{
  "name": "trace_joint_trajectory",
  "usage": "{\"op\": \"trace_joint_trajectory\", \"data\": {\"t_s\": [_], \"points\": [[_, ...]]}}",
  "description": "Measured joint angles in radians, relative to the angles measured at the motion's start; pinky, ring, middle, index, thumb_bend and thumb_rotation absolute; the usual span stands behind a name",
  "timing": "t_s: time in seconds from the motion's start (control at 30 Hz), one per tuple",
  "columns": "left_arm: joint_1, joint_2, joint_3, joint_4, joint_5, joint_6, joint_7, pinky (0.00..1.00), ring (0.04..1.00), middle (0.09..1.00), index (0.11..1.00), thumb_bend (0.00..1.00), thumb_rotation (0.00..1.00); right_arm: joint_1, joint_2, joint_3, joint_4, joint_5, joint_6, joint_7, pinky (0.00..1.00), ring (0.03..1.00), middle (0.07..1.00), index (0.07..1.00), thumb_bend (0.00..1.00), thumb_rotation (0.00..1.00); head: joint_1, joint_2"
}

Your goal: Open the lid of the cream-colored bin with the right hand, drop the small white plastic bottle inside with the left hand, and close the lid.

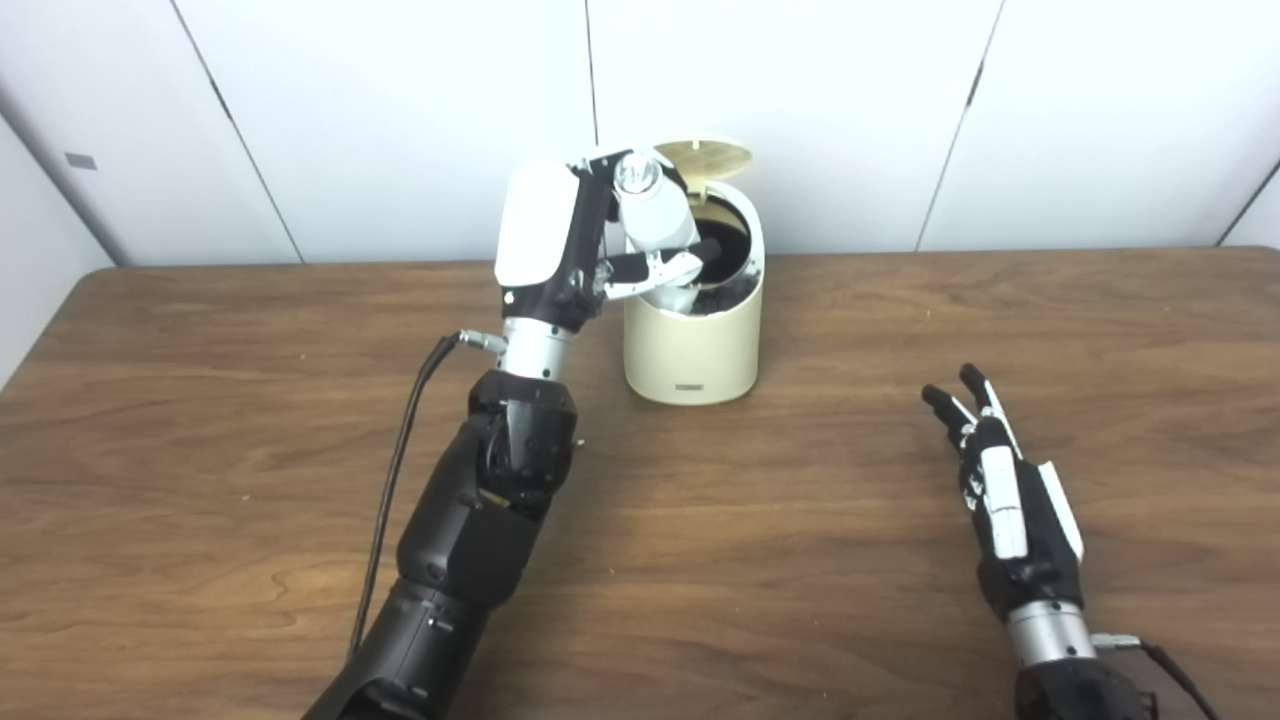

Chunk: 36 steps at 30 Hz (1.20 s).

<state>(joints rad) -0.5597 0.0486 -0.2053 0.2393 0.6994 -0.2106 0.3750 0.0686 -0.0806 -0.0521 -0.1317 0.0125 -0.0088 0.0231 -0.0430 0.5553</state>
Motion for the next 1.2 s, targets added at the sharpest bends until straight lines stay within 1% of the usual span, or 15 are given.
{"op": "trace_joint_trajectory", "data": {"t_s": [0.17,0.47,0.57,0.67,0.8,1.0,1.2], "points": [[-0.004,0.001,-0.005,0.004,0.000,-0.003,0.007,0.35,0.416,0.523,0.468,0.47,0.00,0.000,-0.002,0.003,0.000,-0.003,0.000,-0.002,1.00,0.947,0.884,0.970,0.51,1.00,0.002,0.002],[-0.023,0.001,-0.017,0.057,0.002,-0.013,0.027,0.34,0.416,0.528,0.460,0.47,0.00,0.000,-0.004,0.008,0.000,-0.002,-0.001,-0.001,1.00,0.933,0.866,0.959,0.49,1.00,0.003,0.003],[-0.028,0.001,-0.023,0.073,0.007,-0.017,0.045,0.35,0.415,0.527,0.460,0.47,0.00,0.000,-0.005,0.010,0.000,-0.004,-0.001,-0.002,0.99,0.931,0.863,0.960,0.50,1.00,0.005,0.003],[-0.033,0.004,-0.030,0.090,0.009,-0.033,0.057,0.36,0.419,0.540,0.481,0.47,0.00,0.000,-0.005,0.010,0.000,-0.003,0.001,-0.001,0.99,0.928,0.861,0.960,0.49,1.00,0.005,0.002],[-0.044,0.009,-0.036,0.122,0.009,-0.058,0.072,0.35,0.418,0.525,0.465,0.47,0.00,0.000,-0.005,0.010,0.000,-0.003,0.003,-0.002,1.00,0.924,0.856,0.961,0.49,1.00,0.003,0.002],[-0.054,0.014,-0.045,0.161,0.009,-0.093,0.100,0.34,0.409,0.524,0.473,0.47,0.00,0.000,-0.009,0.016,0.001,-0.010,-0.001,-0.002,1.00,0.925,0.859,0.957,0.50,1.00,0.003,0.000],[-0.059,0.021,-0.055,0.204,0.030,-0.127,0.140,0.34,0.405,0.495,0.471,0.47,0.00,0.000,-0.009,0.018,0.001,-0.017,-0.002,-0.002,1.00,0.927,0.852,0.963,0.50,1.00,0.005,0.002]]}}
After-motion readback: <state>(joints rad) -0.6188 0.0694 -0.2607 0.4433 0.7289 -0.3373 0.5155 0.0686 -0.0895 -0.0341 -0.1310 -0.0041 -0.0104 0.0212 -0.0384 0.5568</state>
